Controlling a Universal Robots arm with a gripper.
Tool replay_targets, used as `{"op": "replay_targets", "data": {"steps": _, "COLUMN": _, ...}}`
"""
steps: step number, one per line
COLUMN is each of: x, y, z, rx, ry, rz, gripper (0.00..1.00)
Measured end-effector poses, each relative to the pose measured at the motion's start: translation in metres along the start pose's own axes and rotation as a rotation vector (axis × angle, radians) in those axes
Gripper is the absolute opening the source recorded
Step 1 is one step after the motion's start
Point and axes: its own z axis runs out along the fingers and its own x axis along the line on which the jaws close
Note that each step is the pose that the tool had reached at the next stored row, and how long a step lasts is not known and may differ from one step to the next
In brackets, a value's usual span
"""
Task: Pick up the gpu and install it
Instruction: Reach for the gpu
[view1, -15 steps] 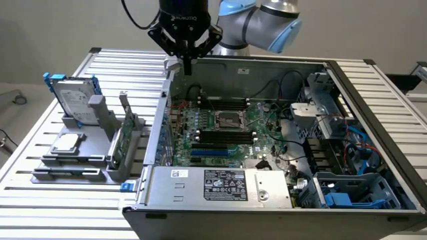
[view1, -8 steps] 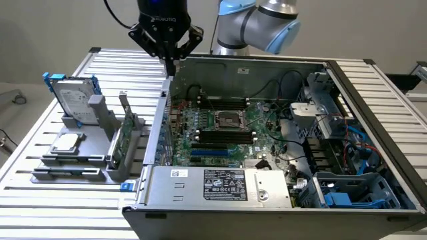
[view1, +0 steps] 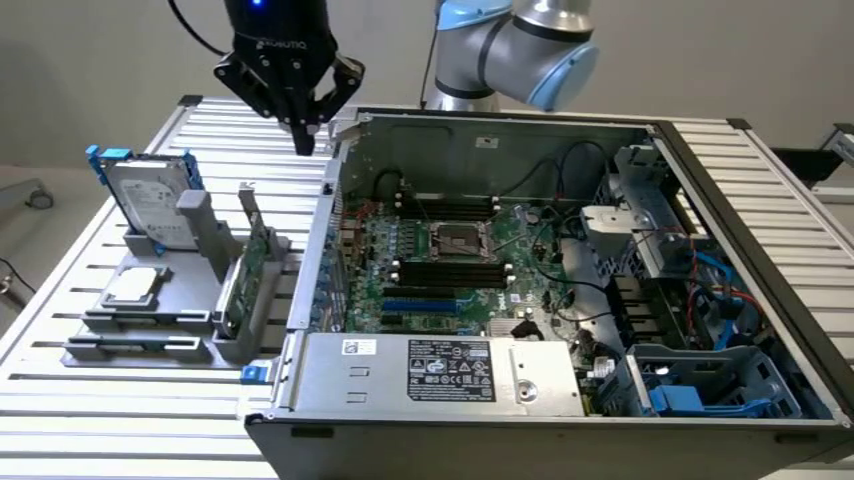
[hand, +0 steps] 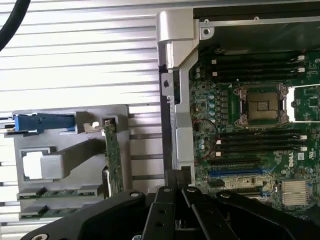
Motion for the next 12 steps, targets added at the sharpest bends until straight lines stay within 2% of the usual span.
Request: {"op": "replay_targets", "data": {"steps": 12, "x": 0.054, "y": -0.0041, "z": 0.0078, "rx": 0.005, "ry": 0.0161, "rz": 0.001, "gripper": 0.11}}
